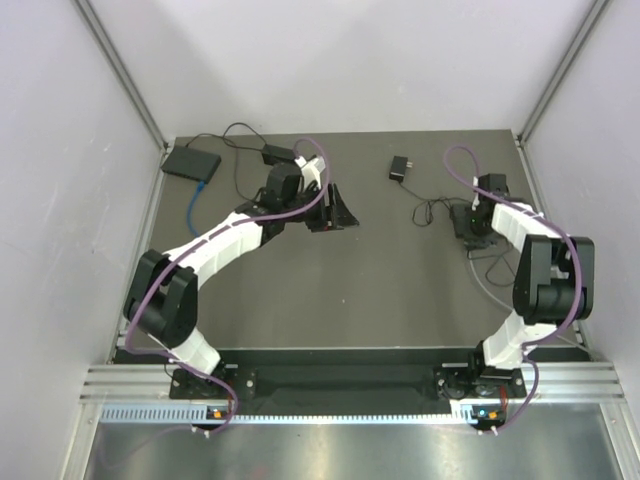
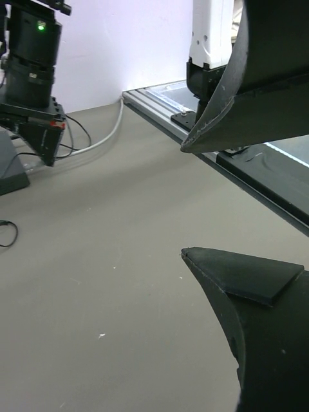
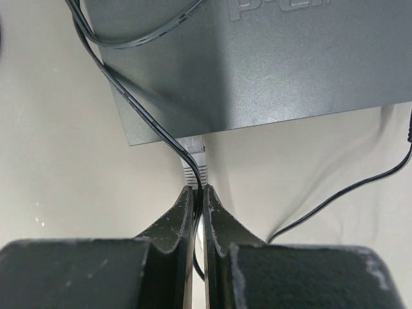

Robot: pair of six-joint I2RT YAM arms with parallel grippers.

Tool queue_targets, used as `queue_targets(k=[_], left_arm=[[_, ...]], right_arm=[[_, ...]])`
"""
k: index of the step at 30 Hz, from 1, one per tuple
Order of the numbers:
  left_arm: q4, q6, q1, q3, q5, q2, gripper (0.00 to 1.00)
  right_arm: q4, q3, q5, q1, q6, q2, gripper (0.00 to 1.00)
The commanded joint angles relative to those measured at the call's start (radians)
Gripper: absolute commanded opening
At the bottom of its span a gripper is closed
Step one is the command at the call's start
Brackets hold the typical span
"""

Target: Pull the plug from the switch port

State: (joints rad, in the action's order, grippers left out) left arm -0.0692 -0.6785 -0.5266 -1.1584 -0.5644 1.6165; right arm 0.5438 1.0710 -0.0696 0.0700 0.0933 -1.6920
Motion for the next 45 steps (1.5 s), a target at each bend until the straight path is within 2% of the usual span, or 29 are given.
queue_targets(k=[1,2,4,9,12,17,24,28,31,35,39,42,45], left_arm=[[0.017,0.008,-0.004,-0.058,-0.014,0.013,0.65],[0.017,0.008,-0.004,-0.06,-0.017,0.016,0.65],[0.02,0.005,-0.003,-0.063,-0.017,0.02,0.66],[0.017,0.005,-0.004,-0.069,-0.025,0.02,0.66],[0.0,0.016,-0.003,-0.072,-0.019,0.008,0.66],[-0.026,0.043,-0.004,-0.098,-0.011,-0.006,0.66],[-0.021,0.065,-0.038,-0.158,0.007,0.019,0.68],[-0.041,0.086,-0.059,-0.198,0.031,0.023,0.68],[-0.043,0.086,-0.064,-0.199,0.043,0.025,0.69],[-0.058,0.096,-0.064,-0.208,0.057,0.034,0.69],[-0.066,0.103,-0.064,-0.211,0.063,0.036,0.69],[-0.072,0.105,-0.064,-0.213,0.067,0.031,0.69],[-0.083,0.111,-0.064,-0.213,0.072,0.028,0.69]], right_arm=[[-0.012,-0.012,-0.019,-0.002,0.032,0.093,0.03],[-0.01,-0.02,-0.01,-0.004,0.036,0.109,0.05],[0.002,-0.016,-0.027,-0.006,0.037,0.118,0.21],[0.042,0.052,-0.038,-0.01,0.049,0.129,0.46],[0.05,0.115,-0.036,-0.027,0.056,0.117,0.54],[0.053,0.262,-0.038,-0.094,0.039,0.031,0.55],[0.062,0.377,-0.064,-0.095,0.089,-0.058,0.55],[0.07,0.505,0.008,-0.096,0.037,-0.153,0.56],[0.077,0.591,0.094,-0.104,0.013,-0.224,0.61],[0.096,0.694,0.116,-0.122,0.019,-0.317,0.63],[0.111,0.779,0.108,-0.147,0.026,-0.403,0.63],[0.105,0.797,0.108,-0.154,0.049,-0.451,0.57],[0.097,0.794,0.126,-0.157,0.048,-0.474,0.56]])
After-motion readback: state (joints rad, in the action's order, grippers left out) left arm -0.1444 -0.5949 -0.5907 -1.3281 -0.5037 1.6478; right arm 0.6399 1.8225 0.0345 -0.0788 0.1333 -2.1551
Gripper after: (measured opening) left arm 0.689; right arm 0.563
